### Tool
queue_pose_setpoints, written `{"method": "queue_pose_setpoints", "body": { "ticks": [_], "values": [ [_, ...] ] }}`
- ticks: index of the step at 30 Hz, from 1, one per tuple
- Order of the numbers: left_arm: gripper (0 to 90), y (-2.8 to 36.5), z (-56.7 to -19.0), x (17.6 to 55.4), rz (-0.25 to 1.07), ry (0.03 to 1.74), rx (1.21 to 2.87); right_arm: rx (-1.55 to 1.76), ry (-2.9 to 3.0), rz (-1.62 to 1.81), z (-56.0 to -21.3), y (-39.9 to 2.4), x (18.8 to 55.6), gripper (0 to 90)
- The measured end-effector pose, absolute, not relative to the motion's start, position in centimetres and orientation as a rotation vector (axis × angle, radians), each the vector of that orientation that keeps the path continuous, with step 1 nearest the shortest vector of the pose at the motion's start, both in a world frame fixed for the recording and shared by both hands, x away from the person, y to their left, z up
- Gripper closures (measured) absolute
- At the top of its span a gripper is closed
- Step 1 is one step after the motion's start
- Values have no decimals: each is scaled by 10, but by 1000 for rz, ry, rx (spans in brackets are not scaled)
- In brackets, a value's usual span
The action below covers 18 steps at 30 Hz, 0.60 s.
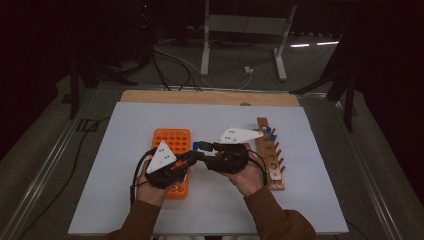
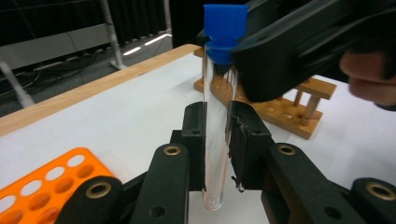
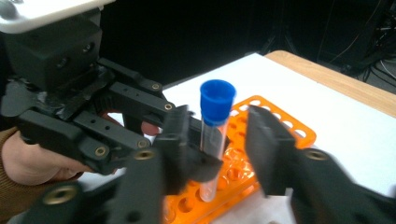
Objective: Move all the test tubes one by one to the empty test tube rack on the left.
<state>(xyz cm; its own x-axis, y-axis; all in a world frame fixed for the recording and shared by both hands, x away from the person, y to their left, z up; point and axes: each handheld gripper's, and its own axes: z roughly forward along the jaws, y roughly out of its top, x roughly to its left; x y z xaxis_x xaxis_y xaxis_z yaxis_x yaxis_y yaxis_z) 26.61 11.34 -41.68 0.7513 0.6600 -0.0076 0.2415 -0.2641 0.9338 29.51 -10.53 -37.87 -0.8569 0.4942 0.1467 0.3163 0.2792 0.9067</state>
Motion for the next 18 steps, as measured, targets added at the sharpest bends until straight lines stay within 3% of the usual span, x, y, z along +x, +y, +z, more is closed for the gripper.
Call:
{"method": "queue_pose_setpoints", "body": {
  "ticks": [10, 18],
  "values": [
    [782, 123, -416, 267, 488, 744, 1810, 822, 2335, 1577, -379, -122, 297, 203],
    [783, 135, -417, 264, 496, 786, 1788, 860, 2295, 1561, -383, -138, 299, 37]
  ]
}}
